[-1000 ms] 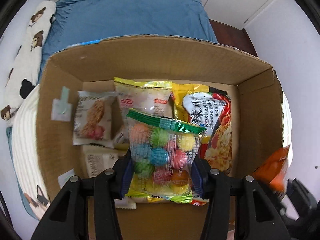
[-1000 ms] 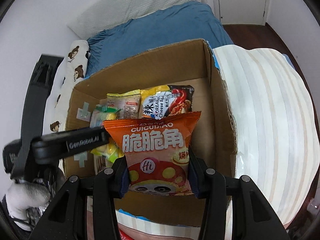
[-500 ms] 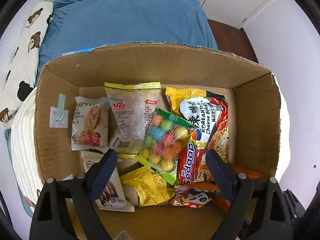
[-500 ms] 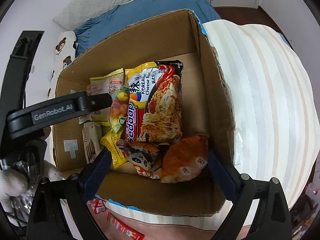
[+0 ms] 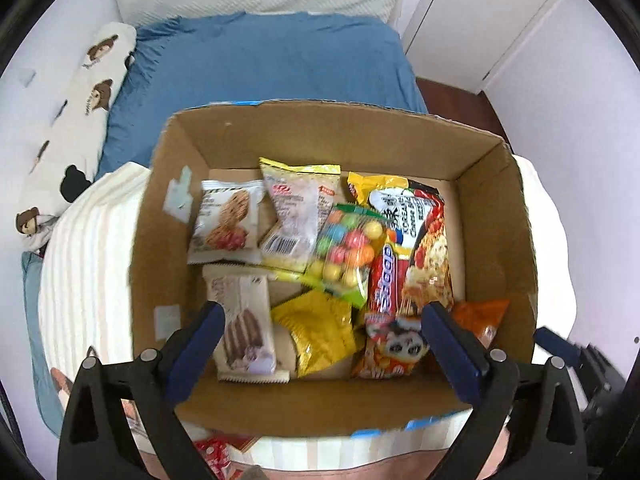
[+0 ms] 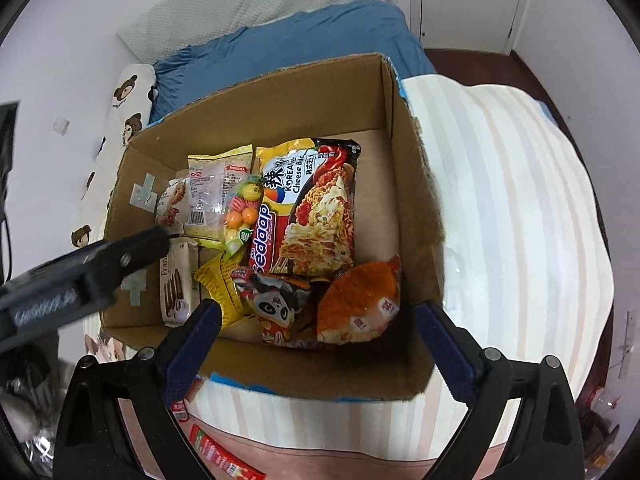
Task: Organize snacks
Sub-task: 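Carry both bags into the box and open both tools, then grasp the red sachet with the left tool while the right tool grasps the brown pack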
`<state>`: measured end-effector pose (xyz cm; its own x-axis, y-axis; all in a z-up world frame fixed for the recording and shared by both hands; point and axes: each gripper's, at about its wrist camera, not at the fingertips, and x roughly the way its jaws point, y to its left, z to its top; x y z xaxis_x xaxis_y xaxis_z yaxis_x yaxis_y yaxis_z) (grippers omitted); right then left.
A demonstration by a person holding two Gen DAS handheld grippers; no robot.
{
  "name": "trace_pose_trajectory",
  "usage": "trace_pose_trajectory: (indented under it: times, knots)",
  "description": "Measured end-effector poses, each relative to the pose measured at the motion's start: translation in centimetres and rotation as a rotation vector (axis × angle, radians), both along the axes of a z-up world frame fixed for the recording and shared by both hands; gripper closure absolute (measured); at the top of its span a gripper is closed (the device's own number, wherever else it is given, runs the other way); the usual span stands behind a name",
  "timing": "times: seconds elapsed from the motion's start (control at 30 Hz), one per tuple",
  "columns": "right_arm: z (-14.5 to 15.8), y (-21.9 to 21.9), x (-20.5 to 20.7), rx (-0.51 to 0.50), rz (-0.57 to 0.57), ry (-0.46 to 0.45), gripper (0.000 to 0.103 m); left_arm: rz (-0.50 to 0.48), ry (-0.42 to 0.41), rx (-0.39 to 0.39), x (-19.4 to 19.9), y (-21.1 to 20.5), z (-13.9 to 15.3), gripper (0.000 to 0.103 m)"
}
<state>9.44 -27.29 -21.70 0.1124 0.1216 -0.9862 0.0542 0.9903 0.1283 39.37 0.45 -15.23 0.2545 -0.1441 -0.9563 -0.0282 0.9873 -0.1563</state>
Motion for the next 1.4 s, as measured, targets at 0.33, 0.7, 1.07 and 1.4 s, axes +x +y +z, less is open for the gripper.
trace_pose_trajectory:
  times: [0.33,0.7,1.07,1.4]
  knots:
    - [4.0,0.1,-4.4,-0.031,0.03,-0.125,0.003,0.047,-0.178,0.082,-6.9,1.2,4.4,0.002]
    - [8.7,1.3,-9.4,-0.015,0.069,-0.224,0.003,0.109,-0.287,0.095,-13.8,1.9,7.7,0.002]
    - [0.3,-0.3,-18.6,0.183,-0.02,0.04,0.003,0.298,0.101,-0.039,-22.6,4.9,-4.7,0.002]
    - [-5.7,-1.3,-22.1,0.18,-0.057,0.136,0.022,0.579,0.421,-0.357,-26.6,5.9,-18.1,0.003]
